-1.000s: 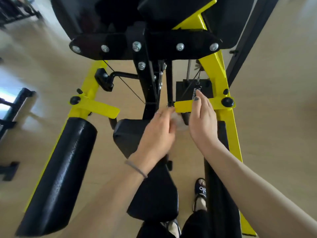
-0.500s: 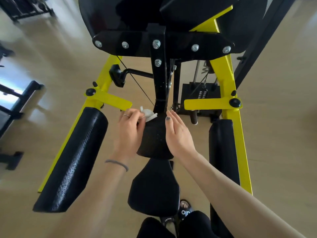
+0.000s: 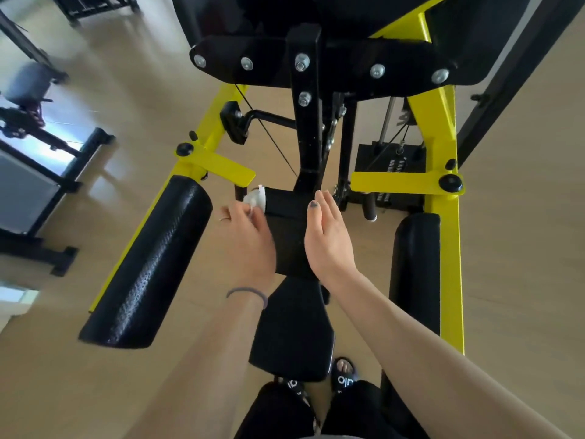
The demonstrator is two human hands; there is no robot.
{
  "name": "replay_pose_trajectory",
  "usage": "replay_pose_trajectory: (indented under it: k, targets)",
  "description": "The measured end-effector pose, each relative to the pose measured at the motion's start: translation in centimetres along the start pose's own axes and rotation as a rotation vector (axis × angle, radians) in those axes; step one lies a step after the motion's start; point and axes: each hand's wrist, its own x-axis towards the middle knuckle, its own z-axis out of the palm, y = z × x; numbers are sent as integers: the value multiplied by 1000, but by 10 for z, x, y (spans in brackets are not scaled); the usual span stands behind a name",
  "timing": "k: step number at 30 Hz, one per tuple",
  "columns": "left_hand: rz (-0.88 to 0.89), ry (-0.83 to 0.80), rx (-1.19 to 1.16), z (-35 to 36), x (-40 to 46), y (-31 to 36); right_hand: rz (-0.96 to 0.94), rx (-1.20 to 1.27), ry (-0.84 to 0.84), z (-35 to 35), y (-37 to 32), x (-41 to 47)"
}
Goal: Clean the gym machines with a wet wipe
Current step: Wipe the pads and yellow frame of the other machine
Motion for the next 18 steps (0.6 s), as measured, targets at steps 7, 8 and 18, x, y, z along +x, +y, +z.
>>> replay_pose_trajectory:
  k: [7, 8, 18]
  targets:
    - [221, -237, -195, 24, -25, 23, 90, 210, 85, 5, 0, 3]
    - [210, -236, -200, 25, -24, 10, 100, 228, 107, 8, 0, 3]
    - [-580, -115, -617, 41, -9, -50, 109, 196, 373, 46, -11, 3]
